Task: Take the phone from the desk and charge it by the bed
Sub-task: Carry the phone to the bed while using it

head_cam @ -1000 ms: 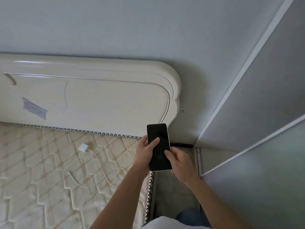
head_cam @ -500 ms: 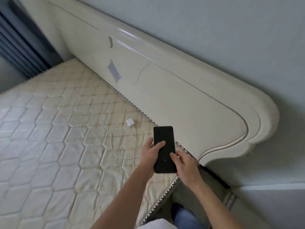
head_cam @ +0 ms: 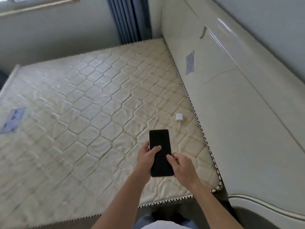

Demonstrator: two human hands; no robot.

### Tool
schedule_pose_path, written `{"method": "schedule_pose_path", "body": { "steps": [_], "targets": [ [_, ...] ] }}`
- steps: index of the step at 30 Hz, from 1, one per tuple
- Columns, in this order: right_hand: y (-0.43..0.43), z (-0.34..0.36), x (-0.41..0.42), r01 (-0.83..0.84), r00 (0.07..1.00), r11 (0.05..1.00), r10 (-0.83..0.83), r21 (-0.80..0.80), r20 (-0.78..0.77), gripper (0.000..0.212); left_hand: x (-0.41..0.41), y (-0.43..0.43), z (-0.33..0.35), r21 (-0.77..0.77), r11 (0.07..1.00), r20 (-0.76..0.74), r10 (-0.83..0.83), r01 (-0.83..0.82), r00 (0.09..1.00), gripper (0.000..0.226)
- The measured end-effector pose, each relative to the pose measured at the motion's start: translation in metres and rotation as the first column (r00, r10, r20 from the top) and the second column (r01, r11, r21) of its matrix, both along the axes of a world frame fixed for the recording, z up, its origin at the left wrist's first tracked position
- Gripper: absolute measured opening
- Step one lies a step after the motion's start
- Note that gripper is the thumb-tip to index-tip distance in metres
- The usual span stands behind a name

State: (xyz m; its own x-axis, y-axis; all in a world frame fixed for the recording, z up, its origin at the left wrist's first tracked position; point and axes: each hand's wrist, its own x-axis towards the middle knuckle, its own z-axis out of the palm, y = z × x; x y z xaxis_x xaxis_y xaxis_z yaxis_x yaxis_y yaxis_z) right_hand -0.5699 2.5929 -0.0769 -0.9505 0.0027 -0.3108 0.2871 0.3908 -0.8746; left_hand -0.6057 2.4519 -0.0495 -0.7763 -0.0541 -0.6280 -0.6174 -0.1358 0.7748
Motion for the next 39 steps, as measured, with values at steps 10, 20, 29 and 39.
{"method": "schedule_pose_path", "body": {
  "steps": [10,20,29,39],
  "targets": [
    [-0.049,-0.034,-0.024,-0.172,0.983,0.984,0.169,0.034,0.071,0.039,0.000,-0.058,-0.036,-0.011,0.991,0.031,0.133,-0.133,0.991,0.026],
    [-0.070,-0.104,-0.061,-0.207,0.965,0.961,0.170,0.182,0.201,0.038,-0.044,-0.077,-0.132,-0.036,0.996,0.173,0.083,-0.077,0.981,0.035],
    [-0.033,-0.241,-0.111,-0.162,0.965,0.957,0.103,0.239,0.242,0.024,-0.107,-0.039,-0.276,-0.017,1.000,0.227,-0.013,0.017,0.974,0.033],
    [0.008,-0.399,-0.212,-0.135,0.978,0.938,0.075,0.320,0.193,0.025,-0.210,0.005,-0.426,-0.077,0.994,0.136,-0.069,0.080,0.988,0.019]
  ]
}}
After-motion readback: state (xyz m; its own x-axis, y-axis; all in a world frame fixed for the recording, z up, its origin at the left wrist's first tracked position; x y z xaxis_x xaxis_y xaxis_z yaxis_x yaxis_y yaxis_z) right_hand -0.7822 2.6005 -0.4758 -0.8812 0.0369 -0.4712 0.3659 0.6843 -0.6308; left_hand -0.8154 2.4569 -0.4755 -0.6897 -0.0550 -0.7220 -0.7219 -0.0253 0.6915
